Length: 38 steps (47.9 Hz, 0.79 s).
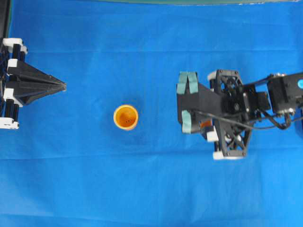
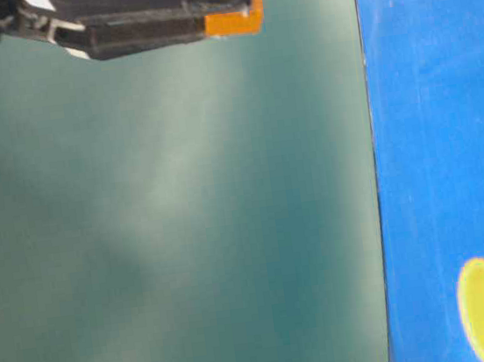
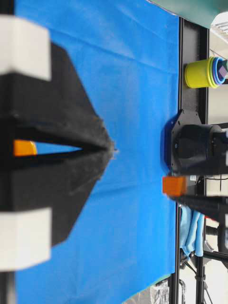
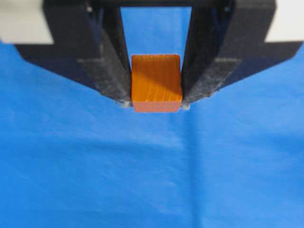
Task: Move the block forward with right arm.
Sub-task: 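Lift the cube and carry it forward with the right gripper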
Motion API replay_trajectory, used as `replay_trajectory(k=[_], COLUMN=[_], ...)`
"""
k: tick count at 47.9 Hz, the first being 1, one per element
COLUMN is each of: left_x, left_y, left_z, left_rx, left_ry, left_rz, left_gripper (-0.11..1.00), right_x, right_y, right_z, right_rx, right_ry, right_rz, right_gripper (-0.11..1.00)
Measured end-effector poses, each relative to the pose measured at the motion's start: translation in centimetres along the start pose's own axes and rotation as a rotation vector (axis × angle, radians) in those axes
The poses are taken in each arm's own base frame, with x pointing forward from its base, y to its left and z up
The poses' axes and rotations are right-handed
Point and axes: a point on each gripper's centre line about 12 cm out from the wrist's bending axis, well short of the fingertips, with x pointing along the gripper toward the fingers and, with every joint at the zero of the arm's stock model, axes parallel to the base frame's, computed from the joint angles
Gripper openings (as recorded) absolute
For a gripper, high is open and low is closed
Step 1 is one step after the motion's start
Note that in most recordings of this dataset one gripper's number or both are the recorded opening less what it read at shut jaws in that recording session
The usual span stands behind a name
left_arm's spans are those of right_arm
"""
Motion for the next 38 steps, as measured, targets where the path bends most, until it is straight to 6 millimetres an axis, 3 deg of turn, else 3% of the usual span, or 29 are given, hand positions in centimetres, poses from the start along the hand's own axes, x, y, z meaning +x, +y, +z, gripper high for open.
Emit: replay_trajectory(k=[22, 38], left_x=[0.0, 0.0], left_y=[0.0, 0.0], left_z=[0.0, 0.0], left_rx=[-0.001, -0.001], left_ry=[0.002, 0.002], left_rz=[-0.002, -0.002], left_gripper=[0.01, 0.01], right_x=[-1.1, -3.1], right_y=[4.8, 8.7], right_z=[0.1, 1.1], right_rx=[0.021, 0.03], right_ry=[-0.024, -0.071], right_rz=[0.068, 0.138], right_gripper=[0.4, 0.4])
